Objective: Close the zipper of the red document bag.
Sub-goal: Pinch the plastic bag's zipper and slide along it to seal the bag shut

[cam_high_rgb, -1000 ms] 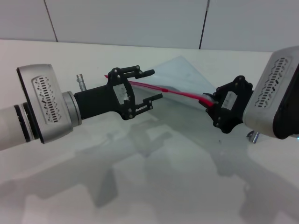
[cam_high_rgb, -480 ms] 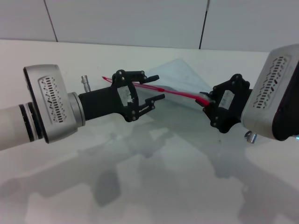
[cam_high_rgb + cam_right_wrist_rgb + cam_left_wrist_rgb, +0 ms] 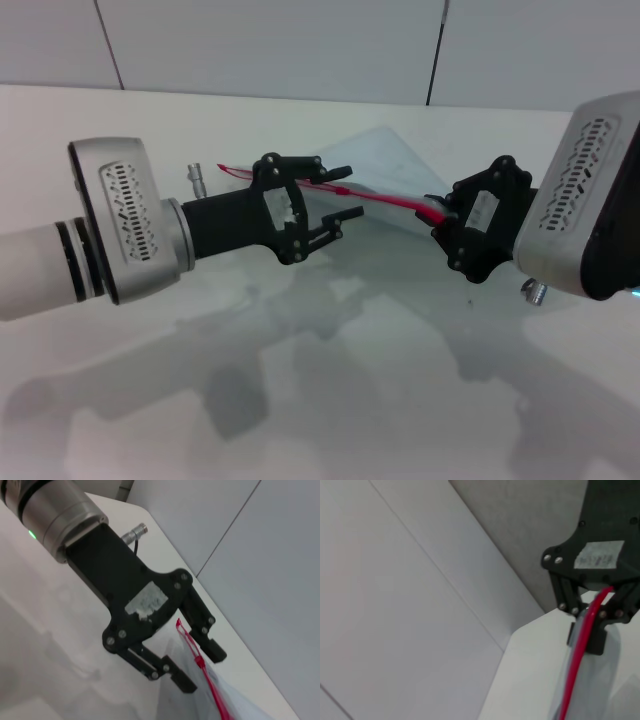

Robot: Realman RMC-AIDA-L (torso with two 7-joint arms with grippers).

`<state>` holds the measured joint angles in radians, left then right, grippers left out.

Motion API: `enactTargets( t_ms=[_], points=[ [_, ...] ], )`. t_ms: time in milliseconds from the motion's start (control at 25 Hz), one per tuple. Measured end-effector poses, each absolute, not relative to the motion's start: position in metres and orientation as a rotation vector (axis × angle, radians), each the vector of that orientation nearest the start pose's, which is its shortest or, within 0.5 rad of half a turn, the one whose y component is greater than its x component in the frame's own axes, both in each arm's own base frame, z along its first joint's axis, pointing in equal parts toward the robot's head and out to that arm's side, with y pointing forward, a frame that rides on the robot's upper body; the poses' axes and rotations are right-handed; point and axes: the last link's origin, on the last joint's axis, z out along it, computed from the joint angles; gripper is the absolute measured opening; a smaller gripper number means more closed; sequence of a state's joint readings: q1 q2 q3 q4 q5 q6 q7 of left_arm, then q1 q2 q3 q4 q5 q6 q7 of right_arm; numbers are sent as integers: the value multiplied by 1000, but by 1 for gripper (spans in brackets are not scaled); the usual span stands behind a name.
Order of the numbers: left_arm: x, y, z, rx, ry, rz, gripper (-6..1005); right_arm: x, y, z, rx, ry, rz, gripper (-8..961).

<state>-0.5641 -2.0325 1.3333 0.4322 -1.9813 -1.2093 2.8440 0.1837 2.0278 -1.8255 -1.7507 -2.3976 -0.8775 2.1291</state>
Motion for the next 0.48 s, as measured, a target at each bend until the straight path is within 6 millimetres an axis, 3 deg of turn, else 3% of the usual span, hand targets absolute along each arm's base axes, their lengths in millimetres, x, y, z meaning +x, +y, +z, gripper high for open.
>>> enactTargets(
  t_ms=[480],
  points=[
    [-228,360,-46,-2404,501,-561,281,131,312,-20,-2519,-53,2,49]
  ],
)
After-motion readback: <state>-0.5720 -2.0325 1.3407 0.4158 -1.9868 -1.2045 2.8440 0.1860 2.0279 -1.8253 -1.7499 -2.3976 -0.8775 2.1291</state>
